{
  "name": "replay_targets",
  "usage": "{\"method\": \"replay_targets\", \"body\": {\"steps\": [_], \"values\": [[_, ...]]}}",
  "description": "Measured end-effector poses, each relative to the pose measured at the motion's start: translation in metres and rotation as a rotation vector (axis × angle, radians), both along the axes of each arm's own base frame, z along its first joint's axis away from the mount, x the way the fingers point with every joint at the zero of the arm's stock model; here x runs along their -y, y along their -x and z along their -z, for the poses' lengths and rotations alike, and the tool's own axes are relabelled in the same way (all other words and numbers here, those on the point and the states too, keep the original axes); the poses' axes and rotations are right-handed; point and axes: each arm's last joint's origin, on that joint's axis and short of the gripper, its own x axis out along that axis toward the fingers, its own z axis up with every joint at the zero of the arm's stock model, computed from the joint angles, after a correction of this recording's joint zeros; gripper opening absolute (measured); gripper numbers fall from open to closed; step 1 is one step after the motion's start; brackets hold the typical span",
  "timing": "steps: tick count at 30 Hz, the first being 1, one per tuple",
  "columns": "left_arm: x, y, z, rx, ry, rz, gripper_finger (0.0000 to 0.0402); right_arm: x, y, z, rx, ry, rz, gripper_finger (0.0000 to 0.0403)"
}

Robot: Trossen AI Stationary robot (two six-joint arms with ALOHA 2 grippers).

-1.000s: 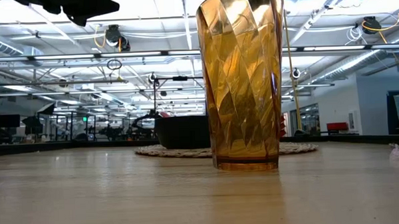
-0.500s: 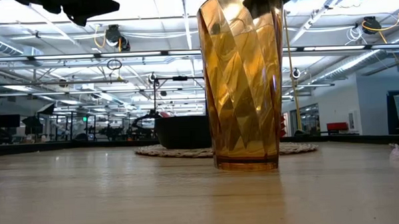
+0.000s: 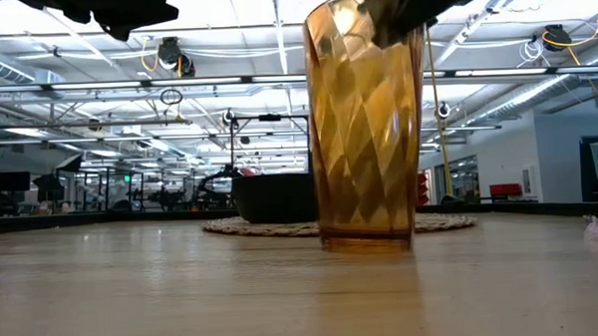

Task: Pick & Place Utensil
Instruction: Put the brown cup to the right of the black bowl on the brown mat

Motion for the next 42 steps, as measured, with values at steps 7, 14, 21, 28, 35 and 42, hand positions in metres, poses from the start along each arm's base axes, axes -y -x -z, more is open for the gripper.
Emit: {"method": "replay_targets", "body": {"steps": [7,14,21,28,35,42], "values": [[0.0,0.0,0.0,-0.001,-0.002,0.001,0.0186,-0.001,-0.002,0.008,-0.026,0.023,-0.015,0.0095],[0.0,0.0,0.0,-0.001,-0.001,0.002,0.0186,0.001,-0.003,0.008,-0.016,0.039,-0.028,0.0026],[0.0,0.0,0.0,-0.002,-0.001,0.005,0.0186,0.001,-0.003,0.008,-0.016,0.046,-0.038,0.0009],[0.0,0.0,0.0,-0.003,-0.002,0.005,0.0186,0.004,0.003,0.001,-0.008,0.06,-0.041,0.0005],[0.0,0.0,0.001,-0.007,-0.003,0.009,0.0186,0.016,0.018,-0.016,-0.012,0.122,0.031,0.0006],[0.0,0.0,0.001,-0.008,-0.006,0.011,0.0186,0.042,0.041,-0.037,-0.034,0.193,0.184,0.0006]]}}
